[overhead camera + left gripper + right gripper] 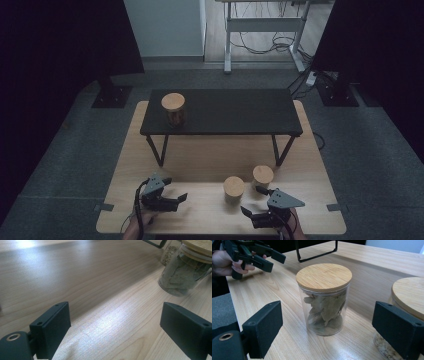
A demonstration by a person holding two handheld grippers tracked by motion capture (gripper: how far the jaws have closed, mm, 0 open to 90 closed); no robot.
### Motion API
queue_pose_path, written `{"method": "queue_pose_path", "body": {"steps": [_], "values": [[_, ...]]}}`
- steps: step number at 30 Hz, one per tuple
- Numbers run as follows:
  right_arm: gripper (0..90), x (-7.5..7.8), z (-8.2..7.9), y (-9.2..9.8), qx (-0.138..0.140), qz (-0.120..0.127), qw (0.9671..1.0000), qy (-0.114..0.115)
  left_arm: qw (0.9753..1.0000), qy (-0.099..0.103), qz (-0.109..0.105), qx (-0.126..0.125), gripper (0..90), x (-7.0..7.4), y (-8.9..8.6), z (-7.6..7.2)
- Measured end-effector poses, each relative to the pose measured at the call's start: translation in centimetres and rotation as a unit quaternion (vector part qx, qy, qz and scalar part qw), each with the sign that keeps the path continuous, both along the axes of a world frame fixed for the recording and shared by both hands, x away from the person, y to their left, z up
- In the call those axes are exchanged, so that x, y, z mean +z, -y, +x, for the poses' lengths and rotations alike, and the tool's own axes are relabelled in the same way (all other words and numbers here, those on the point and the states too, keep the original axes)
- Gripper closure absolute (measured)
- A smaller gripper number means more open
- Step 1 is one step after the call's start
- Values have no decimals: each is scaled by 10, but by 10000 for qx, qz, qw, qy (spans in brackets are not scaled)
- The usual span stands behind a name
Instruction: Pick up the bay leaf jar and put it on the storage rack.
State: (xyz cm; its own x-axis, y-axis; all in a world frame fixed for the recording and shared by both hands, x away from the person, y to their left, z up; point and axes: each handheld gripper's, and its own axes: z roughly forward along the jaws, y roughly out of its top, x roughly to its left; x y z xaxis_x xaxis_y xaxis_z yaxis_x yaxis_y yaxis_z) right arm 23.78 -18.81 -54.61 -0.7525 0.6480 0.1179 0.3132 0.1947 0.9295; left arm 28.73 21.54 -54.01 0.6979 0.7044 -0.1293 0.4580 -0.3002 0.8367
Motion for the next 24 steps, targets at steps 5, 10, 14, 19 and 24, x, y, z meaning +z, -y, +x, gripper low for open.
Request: {"method": "queue_pose_path", "body": {"steps": [5,10,14,19,24], "values": [[91,-2,3,-3,-7,-24,10000,-10,10000,-4,8,-6,88,0,0,0],[93,-4,6,-9,-3,-65,10000,-21,10000,-4,10,-9,88,0,0,0],[95,-5,9,-13,-14,-96,9999,-30,10000,1,9,-15,88,0,0,0],[96,-6,10,-17,-62,-146,9999,-21,10000,-2,14,-24,88,0,0,0],[95,-6,11,-21,-72,-177,9998,9,10000,-6,20,-28,88,-1,0,0]]}}
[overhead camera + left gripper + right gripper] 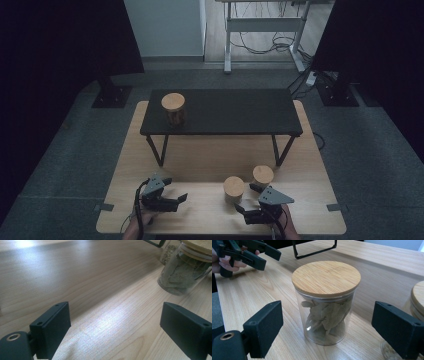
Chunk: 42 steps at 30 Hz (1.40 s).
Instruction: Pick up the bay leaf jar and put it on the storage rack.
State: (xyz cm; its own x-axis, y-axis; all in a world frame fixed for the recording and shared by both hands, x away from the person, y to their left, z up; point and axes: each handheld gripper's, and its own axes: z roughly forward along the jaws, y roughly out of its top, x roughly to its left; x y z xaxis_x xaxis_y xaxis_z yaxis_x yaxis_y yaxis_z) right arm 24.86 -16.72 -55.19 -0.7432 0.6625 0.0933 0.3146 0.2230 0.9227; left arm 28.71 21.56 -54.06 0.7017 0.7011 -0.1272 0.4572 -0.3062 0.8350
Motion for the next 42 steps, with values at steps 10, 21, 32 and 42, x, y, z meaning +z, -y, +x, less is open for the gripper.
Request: {"method": "queue_pose_path", "body": {"steps": [10,21,32,42], "values": [[93,0,1,-8,10,-73,10000,62,10000,-6,9,-10,88,0,0,0],[95,-2,6,-19,-65,-155,9998,115,10000,8,7,-20,88,0,0,0],[97,-4,10,-28,-150,-200,9996,106,10000,9,16,-24,89,0,0,-1],[143,-7,16,-40,-270,-311,9991,70,10000,21,-12,-41,89,1,0,-1]]}}
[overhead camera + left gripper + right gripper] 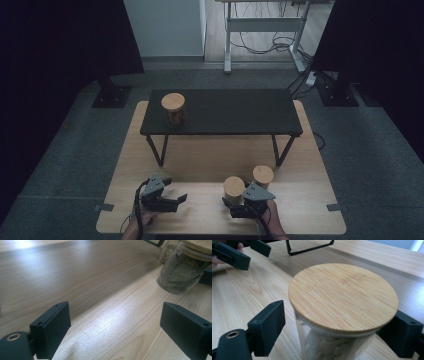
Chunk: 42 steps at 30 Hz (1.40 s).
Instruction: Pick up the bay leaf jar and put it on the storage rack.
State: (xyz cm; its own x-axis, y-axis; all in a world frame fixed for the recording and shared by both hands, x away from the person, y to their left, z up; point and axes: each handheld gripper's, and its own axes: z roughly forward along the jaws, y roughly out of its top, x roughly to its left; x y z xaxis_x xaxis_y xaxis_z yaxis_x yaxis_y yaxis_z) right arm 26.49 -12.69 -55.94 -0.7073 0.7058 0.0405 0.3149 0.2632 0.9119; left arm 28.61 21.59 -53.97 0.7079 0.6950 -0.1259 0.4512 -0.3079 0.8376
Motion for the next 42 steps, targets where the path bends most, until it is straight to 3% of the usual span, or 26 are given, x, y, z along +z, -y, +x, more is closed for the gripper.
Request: {"method": "queue_pose_path", "body": {"steps": [9,29,42], "values": [[240,-1,3,-3,-129,-53,9999,15,10000,-2,-10,-20,89,0,0,0],[248,0,2,-5,-134,-40,9999,86,10000,3,5,-11,90,0,0,0],[248,15,-6,1,-63,127,9996,263,10000,12,2,4,90,0,-1,0]]}}
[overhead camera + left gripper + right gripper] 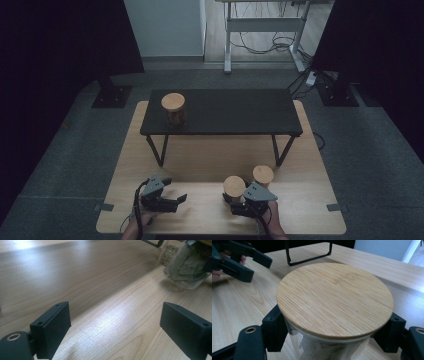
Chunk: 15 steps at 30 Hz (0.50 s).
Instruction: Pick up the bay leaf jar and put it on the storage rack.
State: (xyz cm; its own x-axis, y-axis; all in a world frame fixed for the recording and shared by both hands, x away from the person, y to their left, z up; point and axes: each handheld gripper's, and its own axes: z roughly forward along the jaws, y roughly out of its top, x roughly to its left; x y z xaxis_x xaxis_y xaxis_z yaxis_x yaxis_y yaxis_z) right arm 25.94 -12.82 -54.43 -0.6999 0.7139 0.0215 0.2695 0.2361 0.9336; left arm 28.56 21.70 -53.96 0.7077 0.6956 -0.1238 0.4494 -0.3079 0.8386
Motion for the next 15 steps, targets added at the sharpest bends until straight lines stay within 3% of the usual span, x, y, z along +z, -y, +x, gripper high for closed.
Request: {"method": "queue_pose_path", "body": {"steps": [15], "values": [[248,16,-7,9,20,125,9997,202,10000,9,-4,20,90,0,-1,0]]}}
